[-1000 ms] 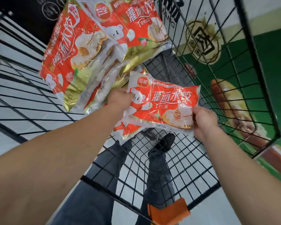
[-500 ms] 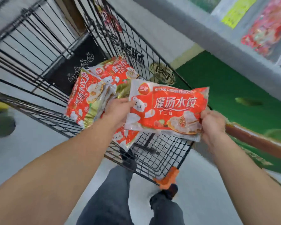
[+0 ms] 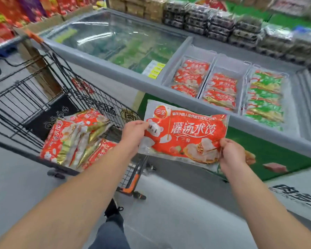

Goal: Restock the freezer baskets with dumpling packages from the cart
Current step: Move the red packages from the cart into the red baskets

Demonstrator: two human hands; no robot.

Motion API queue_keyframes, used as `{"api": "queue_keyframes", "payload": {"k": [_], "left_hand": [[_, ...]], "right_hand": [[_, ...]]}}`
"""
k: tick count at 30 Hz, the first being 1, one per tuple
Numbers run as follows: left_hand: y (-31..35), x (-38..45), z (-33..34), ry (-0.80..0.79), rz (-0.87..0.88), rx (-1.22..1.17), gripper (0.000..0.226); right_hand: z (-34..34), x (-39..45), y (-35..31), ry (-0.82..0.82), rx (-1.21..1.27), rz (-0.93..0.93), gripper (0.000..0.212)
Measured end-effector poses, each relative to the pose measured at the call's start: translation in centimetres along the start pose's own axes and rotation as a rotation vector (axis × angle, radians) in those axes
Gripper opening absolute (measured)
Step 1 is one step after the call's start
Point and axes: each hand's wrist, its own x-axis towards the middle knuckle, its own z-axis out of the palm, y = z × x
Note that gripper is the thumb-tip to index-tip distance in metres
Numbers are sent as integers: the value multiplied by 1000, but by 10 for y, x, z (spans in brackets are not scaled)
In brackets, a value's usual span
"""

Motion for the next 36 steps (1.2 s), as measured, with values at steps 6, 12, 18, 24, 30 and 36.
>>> {"api": "queue_keyframes", "payload": {"k": [6,12,18,24,30,36], "left_hand": [[39,-60,77,-75,70,-17,4],[73,-76,131,-161,148,38,11],[108,-64,198,-219,187,80,2],[128,-3,259,-270,183,149,8],[157,99,302,-330,197,312,14],[188,183,334,-289,177,420,14]], "right_hand": [[-91,-20,-57,62,82,-91,17],[-146,-11,-89,90,149,-117,16],[-176,31,-115,110,212,-130,15],[-170,105,-143,131,215,-130,16],[-123,211,-176,160,132,-90,13],[-73,297,-209,145,90,-43,9]]}}
